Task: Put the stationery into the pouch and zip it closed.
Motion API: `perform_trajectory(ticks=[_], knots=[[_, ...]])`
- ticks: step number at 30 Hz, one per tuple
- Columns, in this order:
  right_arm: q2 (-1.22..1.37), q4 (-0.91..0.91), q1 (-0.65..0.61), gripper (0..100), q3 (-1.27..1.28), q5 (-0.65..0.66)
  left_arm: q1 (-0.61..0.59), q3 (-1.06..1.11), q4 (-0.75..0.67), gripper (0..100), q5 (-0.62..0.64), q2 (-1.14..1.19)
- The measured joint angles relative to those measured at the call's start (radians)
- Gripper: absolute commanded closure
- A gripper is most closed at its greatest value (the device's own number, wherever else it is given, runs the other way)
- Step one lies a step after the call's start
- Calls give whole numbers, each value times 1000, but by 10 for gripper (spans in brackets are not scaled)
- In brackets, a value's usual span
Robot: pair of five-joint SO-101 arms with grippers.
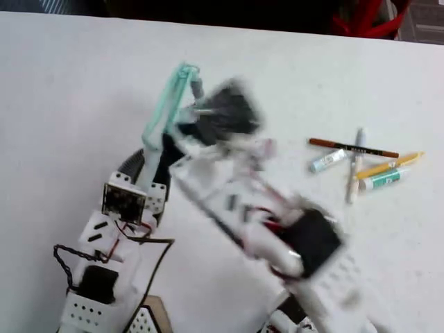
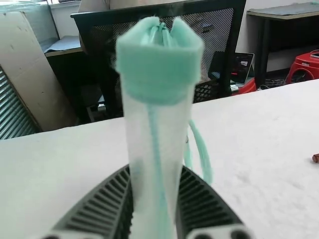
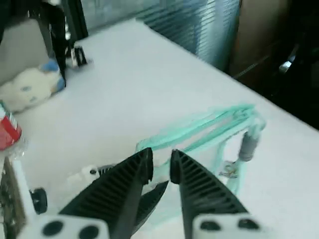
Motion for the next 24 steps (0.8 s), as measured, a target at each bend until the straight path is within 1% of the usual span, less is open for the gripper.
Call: perform_trajectory(ticks=[5,10,12,14,17,20,22,24], knots=[[-107,12,166,878,-114,0,2,3,-5,962,0,0],[-112,83,413,878,-118,0,-5,-5,2,961,0,0],[-83,109,522,878,-94,0,-2,-41,49,961,0,2],[-54,120,632,878,-60,0,32,-104,127,961,0,15],[-8,120,796,879,-11,6,132,-195,219,961,2,15],[26,120,927,879,38,75,235,-259,233,961,2,15],[44,118,982,879,74,137,267,-293,232,961,2,15],[64,84,1040,879,123,190,276,-310,199,961,2,40]])
